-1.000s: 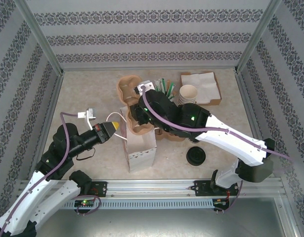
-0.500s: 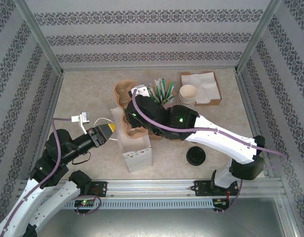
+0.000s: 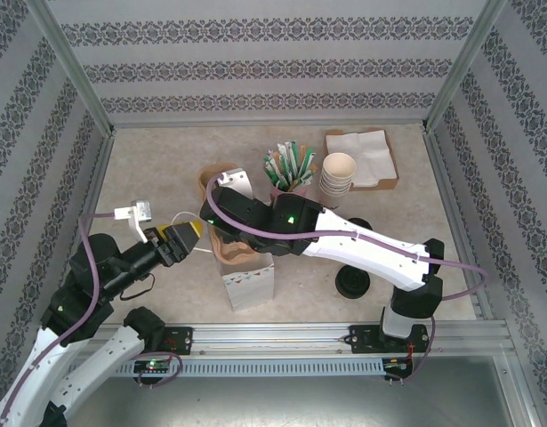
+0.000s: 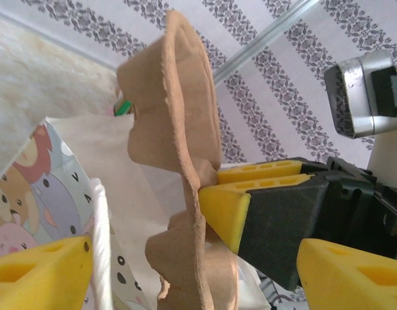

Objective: Pack the takeout coffee

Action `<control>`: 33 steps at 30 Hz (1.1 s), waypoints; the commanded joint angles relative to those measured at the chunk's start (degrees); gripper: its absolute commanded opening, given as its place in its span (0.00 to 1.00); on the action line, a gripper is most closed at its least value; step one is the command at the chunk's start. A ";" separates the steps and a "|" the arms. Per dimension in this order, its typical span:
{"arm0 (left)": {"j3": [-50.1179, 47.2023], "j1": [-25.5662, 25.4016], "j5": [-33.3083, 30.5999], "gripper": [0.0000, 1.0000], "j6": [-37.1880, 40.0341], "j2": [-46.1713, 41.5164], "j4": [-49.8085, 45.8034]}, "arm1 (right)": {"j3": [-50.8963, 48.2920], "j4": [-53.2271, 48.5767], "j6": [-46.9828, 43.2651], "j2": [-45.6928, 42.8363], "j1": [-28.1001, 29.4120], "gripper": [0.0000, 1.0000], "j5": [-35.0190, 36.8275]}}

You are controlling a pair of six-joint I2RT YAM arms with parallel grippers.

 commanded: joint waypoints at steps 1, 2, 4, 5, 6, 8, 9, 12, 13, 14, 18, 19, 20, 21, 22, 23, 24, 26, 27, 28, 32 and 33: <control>2.11 -0.61 -4.55 0.83 4.65 -0.86 -2.19 | 1.65 -4.18 2.49 0.34 0.78 0.27 2.47; 2.21 -0.66 -4.94 0.83 5.05 -0.86 -2.09 | 1.52 -4.52 2.70 0.38 0.79 0.26 2.49; 2.44 -0.67 -5.64 0.83 6.15 -0.70 -2.08 | 1.54 -5.22 3.21 0.68 0.81 0.26 1.87; 2.71 -0.66 -6.36 0.83 6.64 -0.49 -2.44 | 1.70 -5.83 3.62 0.97 0.75 0.26 1.32; 2.85 -0.68 -7.03 0.84 7.07 -0.51 -2.64 | 2.10 -6.43 4.07 1.40 0.81 0.26 0.84; 2.73 -0.71 -7.67 0.84 7.43 -0.41 -2.44 | 2.46 -7.05 4.63 2.00 0.79 0.26 -0.29; 2.47 -0.62 -7.93 0.84 7.43 -0.42 -2.26 | 2.51 -7.34 4.96 2.21 0.73 0.26 -0.79; 2.20 -0.62 -9.49 0.84 7.74 -0.43 -2.62 | 2.47 -7.37 4.62 2.81 0.81 0.26 -2.13; 2.20 -0.74 -10.06 0.84 7.83 -0.43 -2.80 | 2.61 -7.64 4.34 3.12 0.77 0.26 -2.43; 2.25 -0.63 -10.62 0.84 7.93 -0.43 -2.83 | 3.11 -8.31 4.34 3.60 0.79 0.26 -2.60; 2.31 -0.61 -11.66 0.84 8.14 -0.30 -2.92 | 5.54 -11.34 4.17 5.68 0.57 0.27 -3.03; 2.41 -0.67 -11.88 0.84 8.29 -0.18 -3.04 | 5.91 -11.95 4.10 5.91 0.57 0.27 -3.23; 2.49 -0.67 -12.01 0.84 8.28 -0.02 -3.17 | 6.35 -12.35 4.02 6.22 0.48 0.27 -3.47; 2.53 -0.62 -12.01 0.84 8.36 0.25 -3.20 | 6.75 -12.94 4.01 6.49 0.48 0.27 -3.75; 2.56 -0.68 -12.10 0.84 8.43 0.43 -3.34 | 7.04 -13.32 4.05 6.66 0.42 0.27 -3.86; 2.49 -0.70 -12.15 0.84 8.29 0.65 -3.44 | 7.33 -13.75 3.98 6.86 0.36 0.27 -4.02; 2.40 -0.69 -12.20 0.84 8.29 0.71 -3.36 | 7.57 -14.18 3.93 7.04 0.27 0.27 -4.30; 2.31 -0.68 -12.16 0.84 8.23 0.80 -3.10 | 7.66 -14.84 3.80 7.29 0.12 0.27 -4.64; 2.19 -0.67 -12.26 0.84 8.19 0.80 -3.01 | 7.81 -15.43 3.73 7.56 0.04 0.27 -4.86; 2.11 -0.68 -12.28 0.84 8.12 0.80 -2.96 | 8.00 -15.91 3.90 7.76 -0.12 0.27 -5.04; 2.05 -0.68 -12.40 0.83 8.47 0.76 -2.74 | 8.39 -16.84 3.78 8.49 -0.95 0.27 -6.76; 1.87 -0.62 -12.02 0.83 8.79 0.80 -2.28 | 8.32 -16.84 3.80 8.64 -1.19 0.27 -6.98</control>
